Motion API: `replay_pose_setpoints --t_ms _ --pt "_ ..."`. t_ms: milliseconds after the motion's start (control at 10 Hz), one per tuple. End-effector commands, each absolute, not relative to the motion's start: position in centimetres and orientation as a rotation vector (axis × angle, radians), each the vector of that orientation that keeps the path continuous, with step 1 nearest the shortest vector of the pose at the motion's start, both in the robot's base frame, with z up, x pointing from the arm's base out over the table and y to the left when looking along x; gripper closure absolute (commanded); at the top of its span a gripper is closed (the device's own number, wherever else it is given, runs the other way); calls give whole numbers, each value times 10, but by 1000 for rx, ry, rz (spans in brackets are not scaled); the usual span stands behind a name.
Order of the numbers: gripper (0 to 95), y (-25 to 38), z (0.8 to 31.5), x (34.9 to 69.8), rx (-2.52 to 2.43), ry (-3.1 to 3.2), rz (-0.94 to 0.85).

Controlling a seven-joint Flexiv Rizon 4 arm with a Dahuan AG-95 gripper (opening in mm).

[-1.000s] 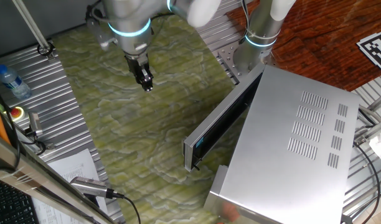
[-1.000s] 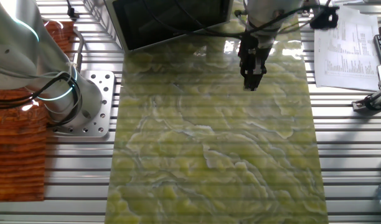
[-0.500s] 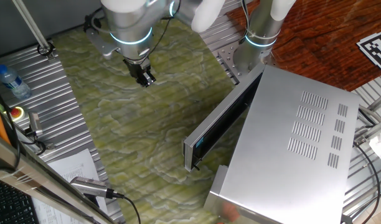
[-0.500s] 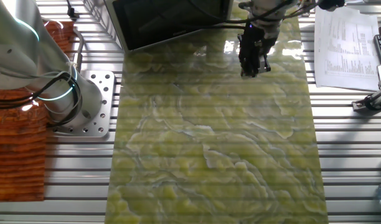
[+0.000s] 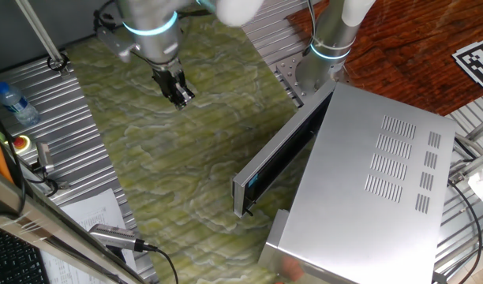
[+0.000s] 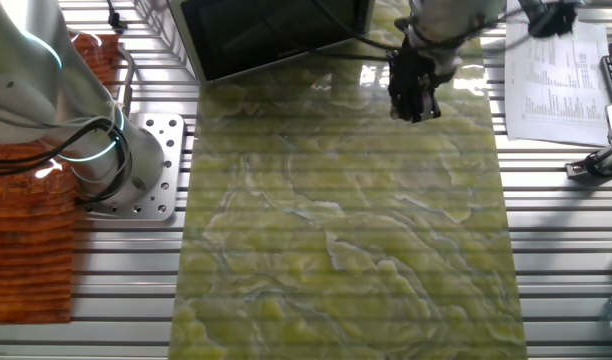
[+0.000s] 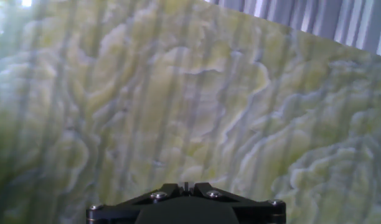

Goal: Close the microwave door

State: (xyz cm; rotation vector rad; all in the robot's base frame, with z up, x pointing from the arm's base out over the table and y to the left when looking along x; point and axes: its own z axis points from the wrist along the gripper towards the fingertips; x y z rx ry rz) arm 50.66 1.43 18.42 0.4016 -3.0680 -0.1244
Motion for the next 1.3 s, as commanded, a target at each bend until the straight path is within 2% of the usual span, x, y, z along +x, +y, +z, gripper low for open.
replay_pose_setpoints --t_ms 100,300,700,1000,1300 --pt "950 22 186 510 400 -3069 -281" --pt "950 27 183 512 390 -3069 -337" --pt "950 34 184 517 233 -3071 -305" --pt "950 37 183 518 60 -3091 -133" --pt "950 36 183 519 -81 -3076 -88"
